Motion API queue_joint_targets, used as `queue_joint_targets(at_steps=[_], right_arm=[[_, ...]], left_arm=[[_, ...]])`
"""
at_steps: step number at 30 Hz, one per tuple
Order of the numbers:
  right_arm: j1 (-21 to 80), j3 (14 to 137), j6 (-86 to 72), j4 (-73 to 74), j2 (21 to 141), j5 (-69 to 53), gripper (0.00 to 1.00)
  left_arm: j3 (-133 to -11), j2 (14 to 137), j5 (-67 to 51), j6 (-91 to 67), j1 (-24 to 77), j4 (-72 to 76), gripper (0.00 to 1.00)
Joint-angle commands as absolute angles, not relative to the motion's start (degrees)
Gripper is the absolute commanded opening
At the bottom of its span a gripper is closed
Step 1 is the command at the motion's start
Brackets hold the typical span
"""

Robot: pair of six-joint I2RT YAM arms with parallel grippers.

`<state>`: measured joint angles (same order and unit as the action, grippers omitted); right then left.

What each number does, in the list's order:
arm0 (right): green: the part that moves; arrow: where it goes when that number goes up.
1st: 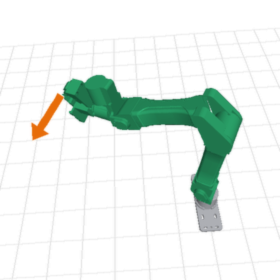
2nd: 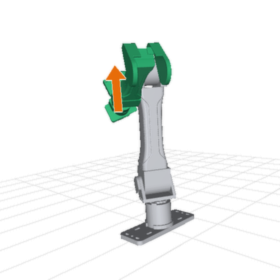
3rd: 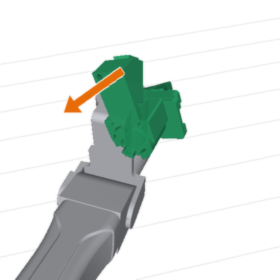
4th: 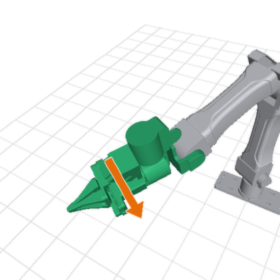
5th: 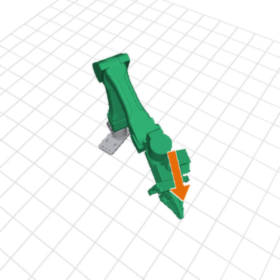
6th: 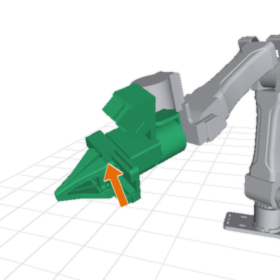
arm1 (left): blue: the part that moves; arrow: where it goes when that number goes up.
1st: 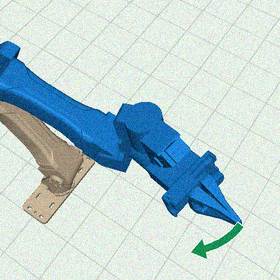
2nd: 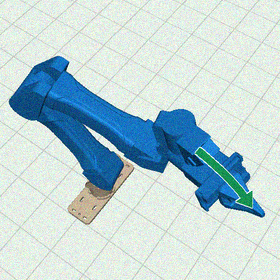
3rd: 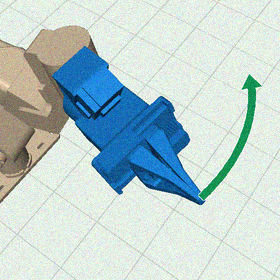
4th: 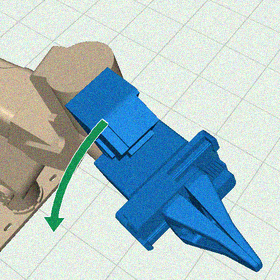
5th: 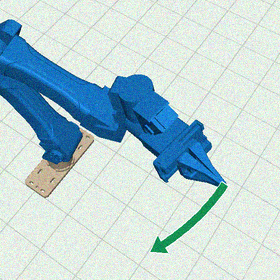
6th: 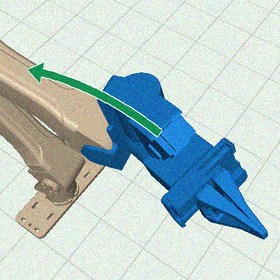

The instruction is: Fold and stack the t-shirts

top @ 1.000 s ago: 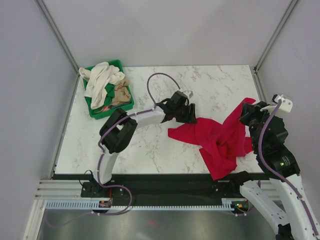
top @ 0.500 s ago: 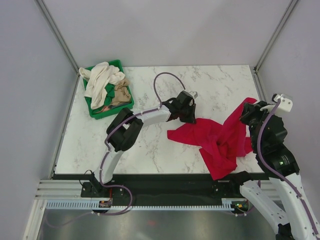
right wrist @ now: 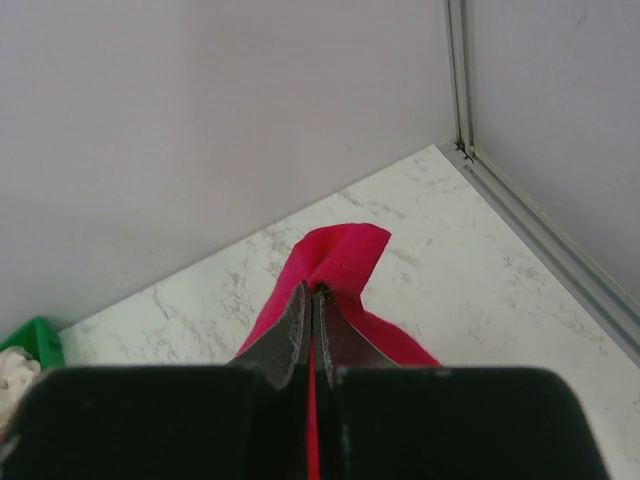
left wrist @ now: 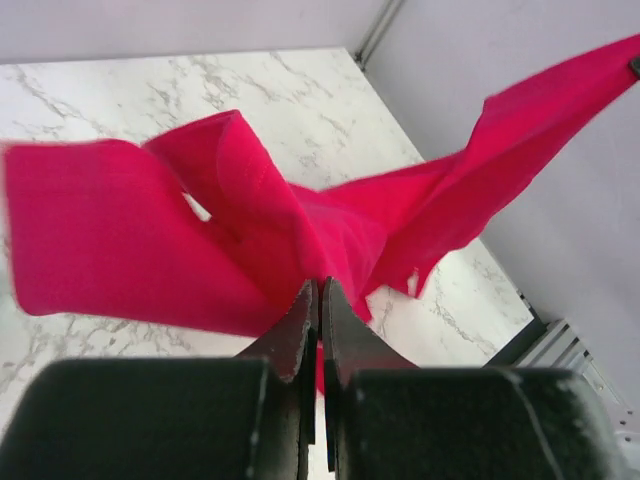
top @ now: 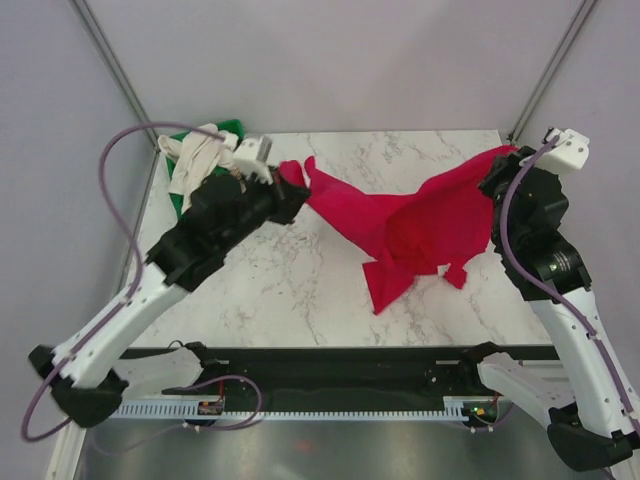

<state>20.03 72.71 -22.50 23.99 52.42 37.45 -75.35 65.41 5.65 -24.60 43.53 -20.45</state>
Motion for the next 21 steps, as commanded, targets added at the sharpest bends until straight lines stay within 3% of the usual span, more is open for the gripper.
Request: queue_joint_targets(at_steps=[1,3,4,5,8,9,11,14,21], right_arm=[[19.69,76.38,-21.01,19.43,52.64,40.95,0.00],[19.60,75.15,-21.09,19.25,52.82,41.83,0.00],[19.60,74.19,-21.27,19.16,52.47,42.53,0.00],[19.51,71.92,-21.53,19.07,52.12,43.32,0.00],[19.34,66.56,-23.37,18.63,50.89,41.93,0.00],[19.34,65.14,-23.90,18.46,50.63,40.71,0.00],[19.34,61.45,-25.22,18.54,49.92,39.82,0.00],[19.34,58.02,-26.45,18.63,49.31,37.36,0.00],[19.25,54.14,-27.25,18.63,47.73,31.73,0.00]], left_arm=[[-61.03,57.69,10.98,-27.14,43.86,-24.87,0.02],[-50.26,49.24,11.07,-32.92,43.86,-24.87,0.06],[-46.62,46.43,10.29,-35.13,43.86,-24.70,0.13],[-43.01,42.58,9.50,-37.33,43.86,-24.78,0.36],[-32.36,38.24,6.51,-44.11,43.86,-24.79,0.54],[-29.82,36.14,6.07,-45.43,43.86,-24.79,0.68],[-28.83,34.64,7.03,-45.35,43.95,-24.79,0.80],[-30.49,36.55,10.63,-43.08,43.86,-24.87,0.85],[-41.11,60.18,11.79,-38.15,43.94,-17.86,0.80]])
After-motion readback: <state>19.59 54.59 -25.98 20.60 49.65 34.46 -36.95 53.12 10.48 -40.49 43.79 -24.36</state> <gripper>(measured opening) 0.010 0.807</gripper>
